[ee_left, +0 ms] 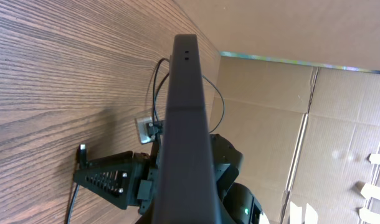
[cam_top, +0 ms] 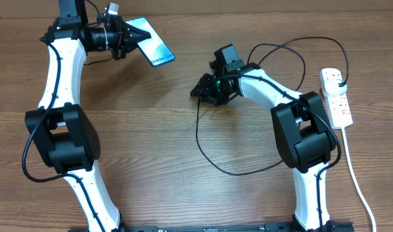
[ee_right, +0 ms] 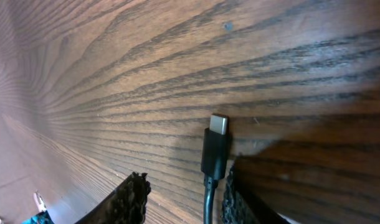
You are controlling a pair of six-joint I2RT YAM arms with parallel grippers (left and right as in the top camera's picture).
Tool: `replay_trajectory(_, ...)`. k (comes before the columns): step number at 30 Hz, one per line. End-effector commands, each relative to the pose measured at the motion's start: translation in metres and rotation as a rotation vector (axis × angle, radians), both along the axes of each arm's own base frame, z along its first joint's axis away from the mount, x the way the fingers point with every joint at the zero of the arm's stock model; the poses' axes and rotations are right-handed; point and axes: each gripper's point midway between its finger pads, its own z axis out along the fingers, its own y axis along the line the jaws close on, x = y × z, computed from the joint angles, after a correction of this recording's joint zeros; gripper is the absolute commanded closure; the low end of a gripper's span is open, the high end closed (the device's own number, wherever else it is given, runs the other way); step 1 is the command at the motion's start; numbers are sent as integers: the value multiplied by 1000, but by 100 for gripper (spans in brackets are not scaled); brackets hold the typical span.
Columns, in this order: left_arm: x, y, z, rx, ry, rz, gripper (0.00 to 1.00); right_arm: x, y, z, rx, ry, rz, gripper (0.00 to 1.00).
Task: Plug charger to phone and switch on socket
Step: 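Close the right gripper on the USB-C cable plug and lift it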
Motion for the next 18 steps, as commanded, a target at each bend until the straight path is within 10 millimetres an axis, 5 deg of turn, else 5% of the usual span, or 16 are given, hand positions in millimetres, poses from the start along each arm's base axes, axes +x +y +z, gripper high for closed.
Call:
replay_trajectory(1, -3, -7, 14, -29, -44, -39, 96, -11, -9, -44, -112, 50, -16, 61)
replay_trajectory(8, -3, -7, 14, -29, -44, -39, 96, -15, -2, -46, -141, 31, -2, 65)
replay_trajectory(15, -3, -7, 14, -29, -44, -39, 96, -13, -4, -49, -184, 10, -9, 96)
replay_trajectory(18, -5, -8, 13, -31, -34, -39, 96, -13, -4, -49, -183, 9, -9, 96)
